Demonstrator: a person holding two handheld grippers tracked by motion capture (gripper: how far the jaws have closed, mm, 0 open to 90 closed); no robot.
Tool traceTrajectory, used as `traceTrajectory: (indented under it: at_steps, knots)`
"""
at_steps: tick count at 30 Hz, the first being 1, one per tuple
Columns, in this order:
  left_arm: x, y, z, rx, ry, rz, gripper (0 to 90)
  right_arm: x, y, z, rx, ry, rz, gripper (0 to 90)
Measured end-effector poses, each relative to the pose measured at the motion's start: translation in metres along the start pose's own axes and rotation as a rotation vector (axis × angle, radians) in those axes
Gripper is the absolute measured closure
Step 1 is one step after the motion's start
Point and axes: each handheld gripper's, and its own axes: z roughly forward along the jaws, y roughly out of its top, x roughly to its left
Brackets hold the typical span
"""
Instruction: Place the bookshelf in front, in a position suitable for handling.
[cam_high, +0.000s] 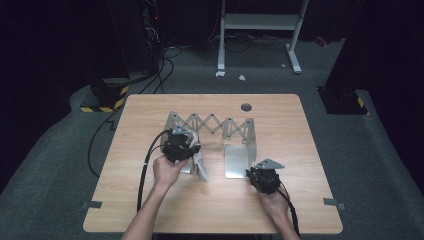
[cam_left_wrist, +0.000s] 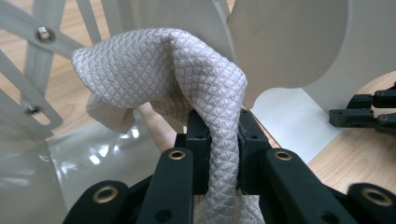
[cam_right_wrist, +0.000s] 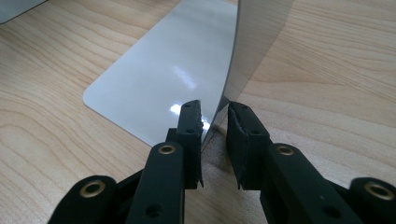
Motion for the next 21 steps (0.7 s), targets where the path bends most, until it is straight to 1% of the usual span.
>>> traceTrajectory:
  at_steps: [1,3,4,5,8,11,12,15,16,17,19,21]
  knots:
    - [0.0,-0.003,0.003,0.012,0.013,0.002,78.4,0.0,0.0,0.0,0.0,0.0,0.0,75.8]
    - [0.003,-0.01,0.011,0.041,0.028,-0.007,78.4,0.0,0.0,0.0,0.0,0.0,-0.001,75.8]
    - [0.006,-0.017,0.018,0.069,0.044,-0.017,78.4,0.0,0.0,0.0,0.0,-0.001,-0.002,75.8]
    - [0.006,-0.017,0.018,0.069,0.044,-0.017,78.3,0.0,0.0,0.0,0.0,-0.001,-0.002,75.8]
    - [0.012,-0.029,0.028,0.105,0.057,-0.037,78.3,0.0,0.0,0.0,0.0,0.001,-0.001,75.8]
    - [0.013,-0.039,0.036,0.143,0.08,-0.035,78.3,0.0,0.0,0.0,0.001,-0.002,-0.004,75.8]
    - [0.015,-0.046,0.041,0.161,0.084,-0.042,78.3,0.0,0.0,0.0,0.0,-0.002,-0.002,75.8]
    - [0.014,-0.05,0.042,0.15,0.083,-0.052,78.3,0.0,0.0,0.0,0.0,-0.002,-0.003,75.8]
    - [0.011,-0.049,0.041,0.158,0.078,-0.044,78.4,0.001,0.0,0.0,0.0,-0.004,-0.004,75.8]
    - [0.011,-0.049,0.041,0.158,0.078,-0.044,78.5,0.001,0.0,0.0,0.0,-0.004,-0.004,75.8]
    - [0.005,-0.049,0.039,0.159,0.063,-0.025,78.6,0.001,0.0,0.0,0.0,-0.005,-0.004,75.8]
    - [-0.003,-0.049,0.037,0.141,0.045,-0.002,78.8,0.001,0.0,0.0,0.0,-0.007,-0.007,75.8]
